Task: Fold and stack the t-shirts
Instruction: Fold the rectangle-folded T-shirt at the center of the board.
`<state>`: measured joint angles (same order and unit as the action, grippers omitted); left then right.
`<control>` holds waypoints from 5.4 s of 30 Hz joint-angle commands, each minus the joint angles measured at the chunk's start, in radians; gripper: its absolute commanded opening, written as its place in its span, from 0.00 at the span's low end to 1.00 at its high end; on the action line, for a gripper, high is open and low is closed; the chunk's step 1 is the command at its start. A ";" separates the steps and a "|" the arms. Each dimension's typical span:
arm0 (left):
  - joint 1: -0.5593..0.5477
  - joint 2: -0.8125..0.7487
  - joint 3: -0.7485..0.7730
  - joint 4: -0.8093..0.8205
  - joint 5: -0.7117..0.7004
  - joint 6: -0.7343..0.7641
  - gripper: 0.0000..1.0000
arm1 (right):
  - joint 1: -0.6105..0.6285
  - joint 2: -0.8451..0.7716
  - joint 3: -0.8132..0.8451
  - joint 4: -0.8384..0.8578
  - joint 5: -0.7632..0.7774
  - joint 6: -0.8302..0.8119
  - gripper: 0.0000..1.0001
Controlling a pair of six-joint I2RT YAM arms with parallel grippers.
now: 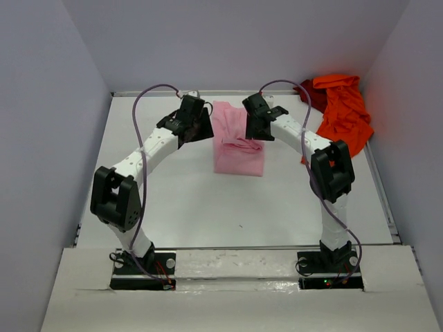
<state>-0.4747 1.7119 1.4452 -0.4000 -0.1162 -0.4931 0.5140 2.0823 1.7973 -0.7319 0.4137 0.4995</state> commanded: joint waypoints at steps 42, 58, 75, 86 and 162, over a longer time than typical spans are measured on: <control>-0.070 -0.417 -0.339 -0.048 0.110 -0.084 0.62 | 0.058 0.177 0.220 0.012 -0.312 -0.041 0.57; -0.082 -0.078 -0.306 0.426 0.265 -0.165 0.61 | 0.018 0.182 0.177 0.005 -0.306 -0.045 0.57; -0.094 0.091 -0.398 0.653 0.273 -0.191 0.60 | -0.002 0.216 0.203 0.006 -0.299 -0.052 0.57; -0.136 0.133 -0.476 0.632 0.242 -0.145 0.60 | -0.051 0.283 0.301 0.008 -0.316 -0.056 0.56; -0.192 0.270 -0.456 0.595 0.095 -0.036 0.58 | -0.166 0.466 0.586 0.109 -0.385 -0.121 0.55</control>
<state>-0.6388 1.9636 1.0775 0.3786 -0.0395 -0.5381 0.3618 2.5187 2.3001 -0.6804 0.0620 0.3954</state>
